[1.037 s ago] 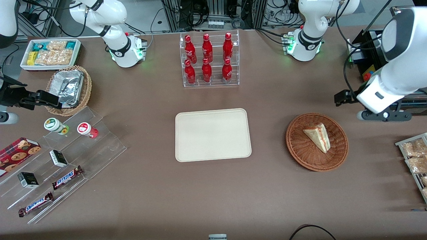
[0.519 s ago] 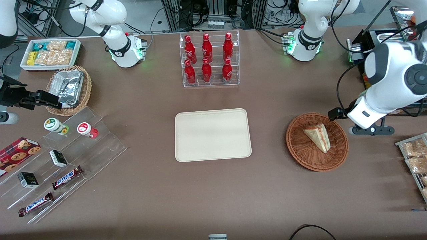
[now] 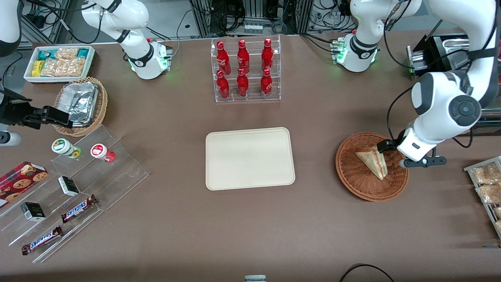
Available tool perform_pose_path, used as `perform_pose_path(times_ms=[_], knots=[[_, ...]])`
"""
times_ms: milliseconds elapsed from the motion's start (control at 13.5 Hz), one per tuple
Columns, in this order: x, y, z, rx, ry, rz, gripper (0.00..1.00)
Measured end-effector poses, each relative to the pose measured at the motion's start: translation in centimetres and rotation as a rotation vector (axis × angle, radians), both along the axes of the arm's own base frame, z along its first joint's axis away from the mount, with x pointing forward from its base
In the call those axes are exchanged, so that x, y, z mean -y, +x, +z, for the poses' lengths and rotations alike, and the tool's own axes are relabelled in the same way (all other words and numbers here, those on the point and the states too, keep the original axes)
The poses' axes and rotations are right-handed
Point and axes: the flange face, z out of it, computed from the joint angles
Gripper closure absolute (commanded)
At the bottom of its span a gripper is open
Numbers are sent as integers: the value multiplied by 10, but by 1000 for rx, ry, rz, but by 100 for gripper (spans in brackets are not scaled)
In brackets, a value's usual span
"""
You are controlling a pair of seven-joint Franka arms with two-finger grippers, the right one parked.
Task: Place sandwich from basket to tray
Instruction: 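Move the left gripper over the wrapped sandwich in the wicker basket, then lower the open left gripper and close it on the sandwich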
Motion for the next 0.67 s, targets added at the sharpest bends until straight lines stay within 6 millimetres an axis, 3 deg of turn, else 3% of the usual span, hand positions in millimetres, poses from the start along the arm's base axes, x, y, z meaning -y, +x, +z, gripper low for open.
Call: perform_pose_path(times_ms=[222, 444, 667], knots=[[0, -8, -16, 5, 11, 204, 0], [1, -9, -18, 9, 18, 436, 0], [4, -6, -20, 33, 14, 540, 0]])
